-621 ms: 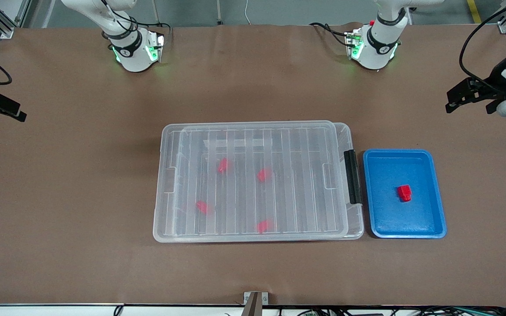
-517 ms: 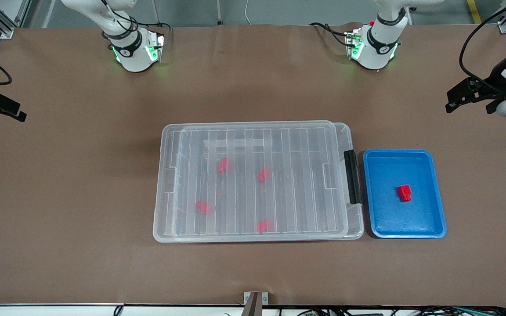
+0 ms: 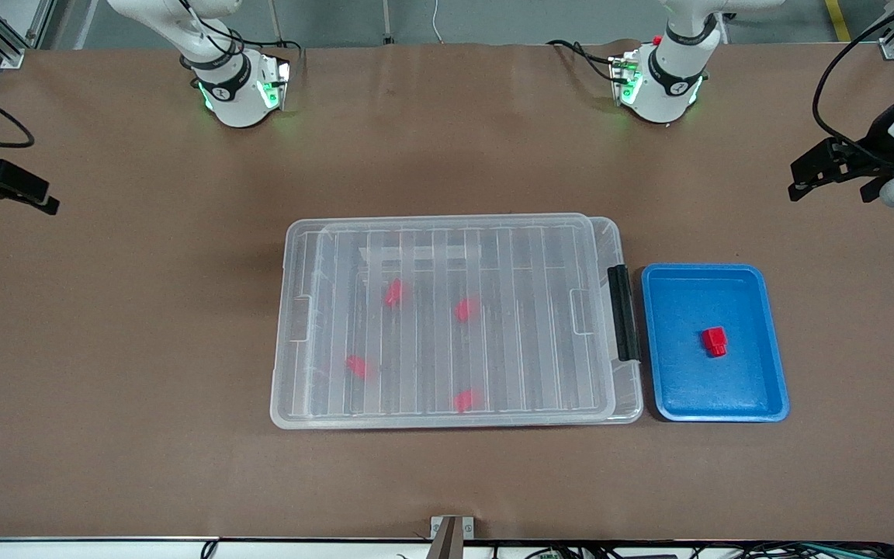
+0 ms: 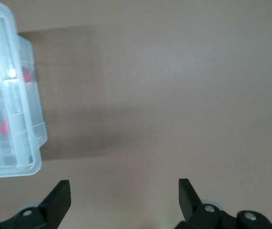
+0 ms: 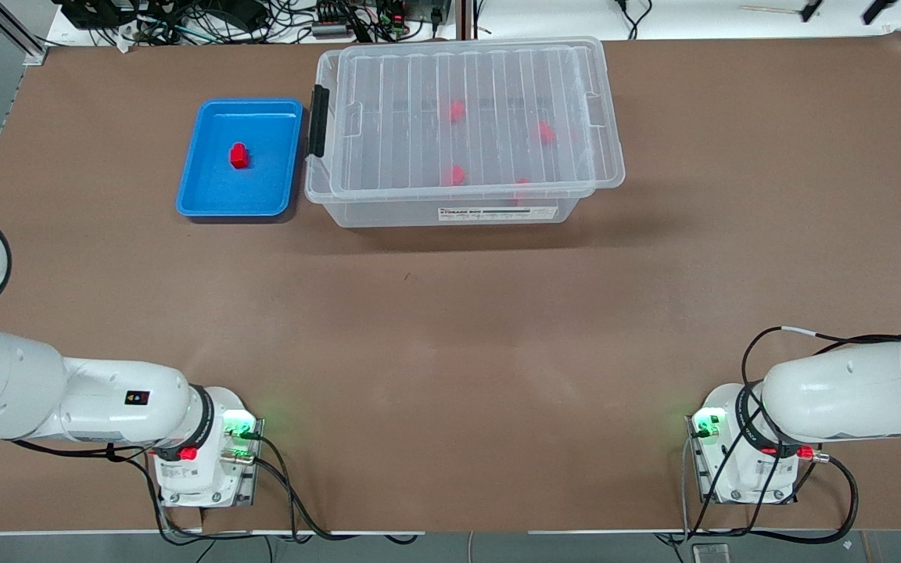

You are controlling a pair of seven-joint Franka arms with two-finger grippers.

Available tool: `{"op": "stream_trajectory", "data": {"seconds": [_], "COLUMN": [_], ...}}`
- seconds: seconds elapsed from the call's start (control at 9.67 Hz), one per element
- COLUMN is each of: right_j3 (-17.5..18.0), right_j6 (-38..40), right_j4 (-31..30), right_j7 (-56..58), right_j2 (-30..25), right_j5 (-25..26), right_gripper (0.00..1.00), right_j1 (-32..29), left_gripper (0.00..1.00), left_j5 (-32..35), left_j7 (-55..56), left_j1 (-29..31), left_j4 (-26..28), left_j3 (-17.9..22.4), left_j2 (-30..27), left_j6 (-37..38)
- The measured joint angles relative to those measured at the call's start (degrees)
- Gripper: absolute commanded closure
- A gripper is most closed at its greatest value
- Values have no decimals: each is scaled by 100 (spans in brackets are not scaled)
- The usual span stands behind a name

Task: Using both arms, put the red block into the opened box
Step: 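Lower the left gripper over the red block in the blue tray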

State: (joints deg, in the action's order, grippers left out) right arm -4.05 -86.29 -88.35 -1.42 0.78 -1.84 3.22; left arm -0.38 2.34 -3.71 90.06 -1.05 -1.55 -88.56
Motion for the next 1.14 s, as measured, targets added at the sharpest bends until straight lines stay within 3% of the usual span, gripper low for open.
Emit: {"op": "stream_trajectory", "data": {"seconds": [0.21,0.41,0.72,1.14], "right_j3": [680,1153,1187,1196], "right_j6": [-558,-1374,-2195,-2740], "right_j4": [0,-2,16,25], "right_j7": [-699,-968,-967,-970], "right_j2": [480,1281,2198,2770], "right_j5": [8,23,103,328], "right_gripper": [0,0,0,0], "right_j1": [240,363,458,653], "left_gripper": [2,1,1,1], "left_j5": [3,6,7,7], "left_j7": [0,-4,-310,-360], "left_j1": [12,27,85,171], "left_j4": [21,125,664,1282], "left_j3": [17,77,136,170], "left_j2": [262,827,1673,2622], "left_j6": [-26,-601,-1859,-3223]}}
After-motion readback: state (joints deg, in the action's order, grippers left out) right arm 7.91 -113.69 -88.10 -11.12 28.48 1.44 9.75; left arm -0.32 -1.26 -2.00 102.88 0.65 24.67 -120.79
